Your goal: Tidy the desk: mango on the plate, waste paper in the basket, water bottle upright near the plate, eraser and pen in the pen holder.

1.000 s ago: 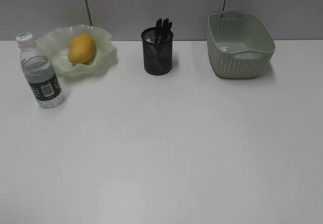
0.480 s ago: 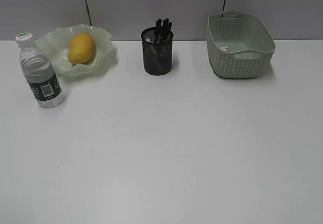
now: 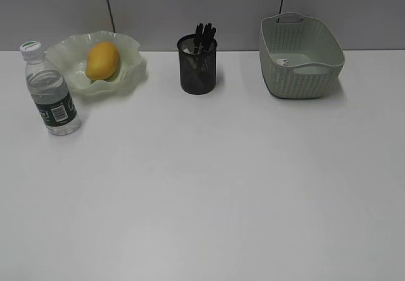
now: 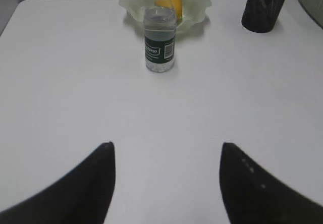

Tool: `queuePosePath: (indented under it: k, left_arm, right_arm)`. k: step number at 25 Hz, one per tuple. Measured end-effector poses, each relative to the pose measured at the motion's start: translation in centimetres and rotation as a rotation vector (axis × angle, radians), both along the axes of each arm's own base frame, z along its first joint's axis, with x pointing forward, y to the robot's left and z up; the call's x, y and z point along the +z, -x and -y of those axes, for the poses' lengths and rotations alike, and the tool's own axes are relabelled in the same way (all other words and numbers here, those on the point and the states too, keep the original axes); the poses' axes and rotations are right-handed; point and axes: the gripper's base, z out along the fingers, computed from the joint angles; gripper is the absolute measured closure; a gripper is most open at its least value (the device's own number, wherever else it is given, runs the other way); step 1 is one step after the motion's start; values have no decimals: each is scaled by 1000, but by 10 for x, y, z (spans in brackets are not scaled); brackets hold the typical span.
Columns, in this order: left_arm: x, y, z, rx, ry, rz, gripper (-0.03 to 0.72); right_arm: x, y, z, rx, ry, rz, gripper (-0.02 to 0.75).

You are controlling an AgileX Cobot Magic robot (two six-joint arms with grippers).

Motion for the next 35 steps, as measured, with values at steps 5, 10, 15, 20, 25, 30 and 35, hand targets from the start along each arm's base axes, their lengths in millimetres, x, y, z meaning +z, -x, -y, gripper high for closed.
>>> queuePosePath:
  k: [5,10,15,20,25,30,35]
  left_arm:
    - [0,1,0,15,0,6,192]
    - [0,1,0,15,1,6,202]
    - [0,1,0,15,1,7,225]
    - [0,1,0,15,1,7,233]
    - [0,1,0,15,1,7,235]
    - [0,1,0,15,1,7,235]
    - [0,1,0,15,1,7,236]
  right_arm:
    - [0,11,1,-17,-8,68,241]
    - [0,11,1,-18,-8,71,241]
    - [0,11,1,-18,-8,71,241]
    - [0,11,1,-18,-8,71,241]
    - [0,11,1,-18,-8,71,241]
    - [0,11,1,-18,-8,71,241]
    - [0,11,1,-18,-8,71,241]
